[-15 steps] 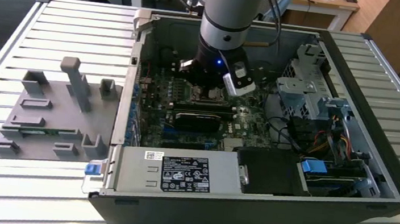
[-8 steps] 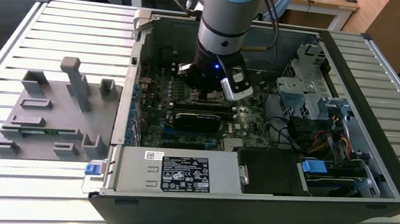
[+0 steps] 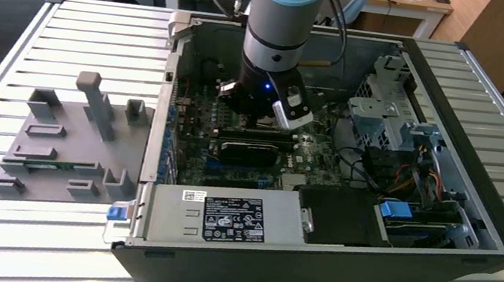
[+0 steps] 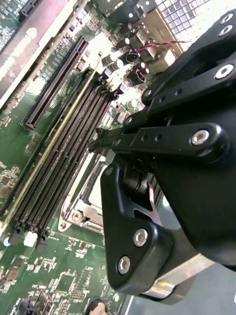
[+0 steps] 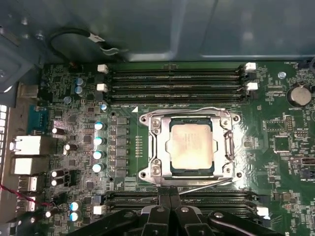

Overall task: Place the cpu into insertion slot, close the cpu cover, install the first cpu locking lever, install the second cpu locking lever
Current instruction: 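Install the second cpu locking lever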

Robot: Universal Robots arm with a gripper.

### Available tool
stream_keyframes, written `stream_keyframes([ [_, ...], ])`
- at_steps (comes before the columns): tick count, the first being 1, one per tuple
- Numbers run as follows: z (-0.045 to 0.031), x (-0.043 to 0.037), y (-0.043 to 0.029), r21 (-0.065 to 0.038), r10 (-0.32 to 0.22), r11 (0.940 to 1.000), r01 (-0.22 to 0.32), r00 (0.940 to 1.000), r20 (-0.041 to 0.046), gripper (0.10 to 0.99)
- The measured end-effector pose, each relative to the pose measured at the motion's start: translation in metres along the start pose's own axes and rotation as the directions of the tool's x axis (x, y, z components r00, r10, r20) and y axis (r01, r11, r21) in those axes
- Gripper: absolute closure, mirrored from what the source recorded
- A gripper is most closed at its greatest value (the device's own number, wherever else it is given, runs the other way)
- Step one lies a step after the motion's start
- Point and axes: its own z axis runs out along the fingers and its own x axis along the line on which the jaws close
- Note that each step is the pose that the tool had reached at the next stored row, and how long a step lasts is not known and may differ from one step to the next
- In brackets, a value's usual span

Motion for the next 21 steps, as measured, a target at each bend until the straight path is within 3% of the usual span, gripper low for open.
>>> stream_keyframes([
  [7,0.0076,0.0015,-0.0021,-0.005,0.000,1.0000,0.000,1.0000,-0.0004,0.980],
  [10,0.0084,0.0028,-0.0042,-0.014,0.000,0.9999,0.000,1.0000,-0.0004,0.980],
  [12,0.0083,0.0042,-0.0058,-0.025,-0.001,0.9997,0.001,1.0000,-0.0010,0.980],
  [16,0.0079,0.0062,-0.0104,-0.064,-0.002,0.9980,0.002,1.0000,-0.0019,0.980],
  [21,0.0079,0.0075,-0.0188,-0.091,-0.002,0.9959,0.002,1.0000,-0.0026,0.980],
])
